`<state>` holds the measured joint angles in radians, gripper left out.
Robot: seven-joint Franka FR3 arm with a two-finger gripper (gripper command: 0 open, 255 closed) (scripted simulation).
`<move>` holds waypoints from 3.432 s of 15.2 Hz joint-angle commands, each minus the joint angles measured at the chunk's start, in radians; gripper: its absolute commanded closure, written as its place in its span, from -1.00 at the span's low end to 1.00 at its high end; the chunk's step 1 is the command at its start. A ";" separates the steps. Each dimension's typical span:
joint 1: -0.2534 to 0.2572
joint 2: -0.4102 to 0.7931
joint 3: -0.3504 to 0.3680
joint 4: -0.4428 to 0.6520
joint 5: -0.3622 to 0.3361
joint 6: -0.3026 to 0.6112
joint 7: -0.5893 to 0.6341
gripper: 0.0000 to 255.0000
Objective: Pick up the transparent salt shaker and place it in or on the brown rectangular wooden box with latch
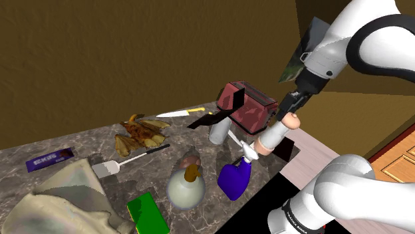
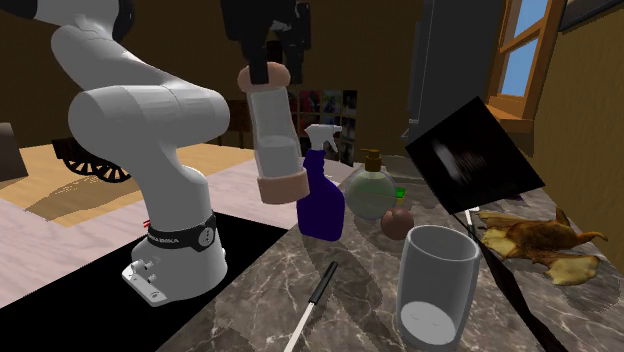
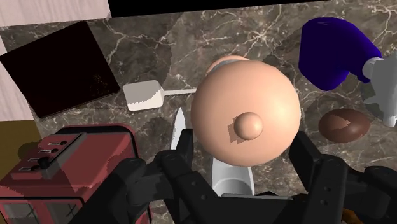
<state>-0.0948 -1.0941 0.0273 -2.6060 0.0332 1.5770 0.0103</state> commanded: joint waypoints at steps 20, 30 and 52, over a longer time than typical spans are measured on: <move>-0.076 0.290 -0.438 0.368 -0.292 -0.040 -0.408 1.00; -0.046 0.461 -0.619 0.540 -0.327 -0.005 -0.573 1.00; -0.077 0.428 -0.691 0.233 -0.392 0.273 -0.558 1.00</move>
<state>-0.1692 -0.6631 -0.6613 -2.3586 -0.3547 1.8380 -0.5482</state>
